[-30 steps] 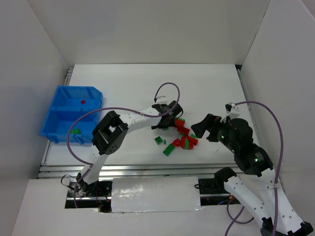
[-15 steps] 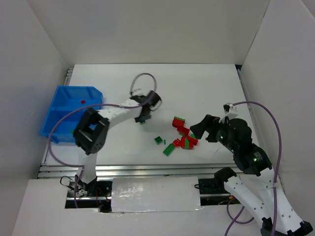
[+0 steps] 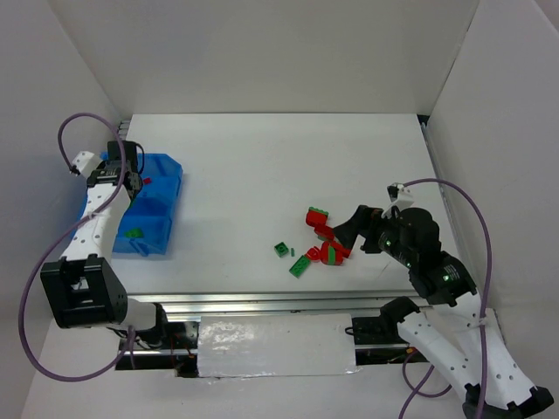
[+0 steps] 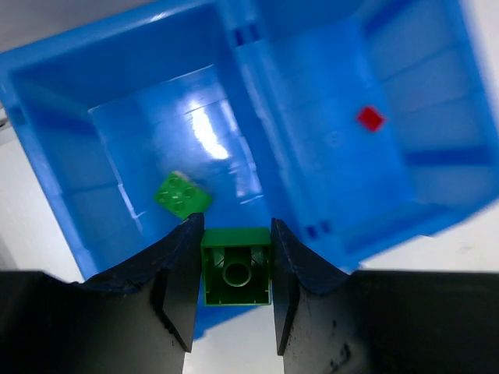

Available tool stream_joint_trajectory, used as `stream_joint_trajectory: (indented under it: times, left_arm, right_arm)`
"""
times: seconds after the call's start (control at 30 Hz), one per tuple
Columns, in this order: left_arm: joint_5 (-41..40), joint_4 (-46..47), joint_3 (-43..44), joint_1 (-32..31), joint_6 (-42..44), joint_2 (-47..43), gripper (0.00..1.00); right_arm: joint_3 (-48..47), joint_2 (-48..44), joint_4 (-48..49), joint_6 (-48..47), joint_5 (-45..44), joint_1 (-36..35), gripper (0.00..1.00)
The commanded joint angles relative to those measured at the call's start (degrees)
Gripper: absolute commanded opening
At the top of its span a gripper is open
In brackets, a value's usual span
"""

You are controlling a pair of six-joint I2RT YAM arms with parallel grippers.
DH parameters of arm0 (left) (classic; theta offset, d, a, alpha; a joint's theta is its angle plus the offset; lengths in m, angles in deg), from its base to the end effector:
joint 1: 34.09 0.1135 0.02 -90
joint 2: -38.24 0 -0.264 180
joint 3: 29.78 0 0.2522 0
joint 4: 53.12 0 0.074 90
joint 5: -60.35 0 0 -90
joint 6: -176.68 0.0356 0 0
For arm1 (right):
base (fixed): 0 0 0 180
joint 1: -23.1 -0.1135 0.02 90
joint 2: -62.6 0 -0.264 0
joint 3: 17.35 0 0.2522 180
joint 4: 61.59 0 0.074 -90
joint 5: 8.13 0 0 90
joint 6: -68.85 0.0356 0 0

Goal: Sort the legos into containers by color

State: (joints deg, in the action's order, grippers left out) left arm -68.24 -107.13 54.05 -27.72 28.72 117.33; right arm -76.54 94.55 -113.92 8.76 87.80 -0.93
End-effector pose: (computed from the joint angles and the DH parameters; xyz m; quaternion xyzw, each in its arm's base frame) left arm 0.2836 0.0540 0.3164 -0.5684 0.6878 0.1360 0.4305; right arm 0.1075 0.0519 0.3222 0.0155 0.8430 0.2820 0.4578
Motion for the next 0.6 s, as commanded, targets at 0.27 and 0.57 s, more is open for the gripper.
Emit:
stream_joint_trajectory:
  times: [0.27, 0.57]
  left_arm:
    - [4.5, 1.3, -2.6, 2.5, 4.7, -0.3, 1.00]
    - [8.4, 5.0, -6.6, -6.3, 5.4, -9.7, 0.99]
  right_arm:
    - [-3.0, 1.6, 2.2, -1.7, 1.5, -0.4, 1.00]
    - [-2.1, 0.5, 1.5, -1.8, 0.6, -0.4, 1.00]
